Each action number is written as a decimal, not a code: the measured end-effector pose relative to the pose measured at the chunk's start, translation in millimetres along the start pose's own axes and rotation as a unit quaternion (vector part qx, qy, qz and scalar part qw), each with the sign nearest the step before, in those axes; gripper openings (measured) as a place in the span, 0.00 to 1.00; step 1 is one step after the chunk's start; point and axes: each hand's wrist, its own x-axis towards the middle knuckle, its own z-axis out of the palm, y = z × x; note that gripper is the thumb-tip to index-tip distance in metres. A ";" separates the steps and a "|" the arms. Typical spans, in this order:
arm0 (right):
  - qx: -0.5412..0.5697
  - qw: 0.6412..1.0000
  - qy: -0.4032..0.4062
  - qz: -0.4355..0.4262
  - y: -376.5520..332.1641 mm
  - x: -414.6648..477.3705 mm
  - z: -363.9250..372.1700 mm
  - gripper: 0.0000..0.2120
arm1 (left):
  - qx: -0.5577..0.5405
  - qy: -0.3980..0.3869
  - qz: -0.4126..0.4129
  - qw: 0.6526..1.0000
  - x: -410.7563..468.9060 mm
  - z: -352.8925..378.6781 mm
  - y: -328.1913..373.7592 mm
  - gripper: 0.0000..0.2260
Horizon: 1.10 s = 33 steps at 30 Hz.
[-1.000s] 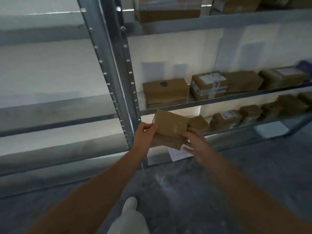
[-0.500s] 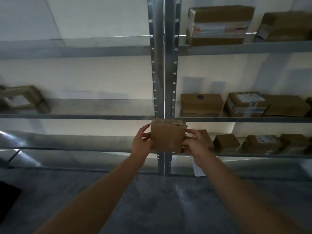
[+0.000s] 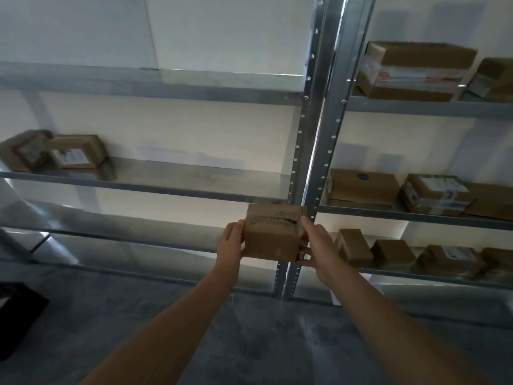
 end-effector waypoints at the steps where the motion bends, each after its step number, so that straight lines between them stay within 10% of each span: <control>1: -0.006 1.000 0.002 -0.006 1.1 -1.0 5.9 0.16 | 0.002 -0.008 0.008 1.000 1.8 -6.3 1.7 0.09; 13: -0.039 0.992 0.079 -0.090 15.4 -8.6 118.1 0.19 | -0.086 -0.089 0.012 0.992 27.3 -131.3 21.0 0.06; 33: -0.084 0.972 -0.176 -0.128 43.7 -31.0 343.1 0.19 | -0.014 0.007 0.114 0.993 -5.7 -382.1 20.0 0.34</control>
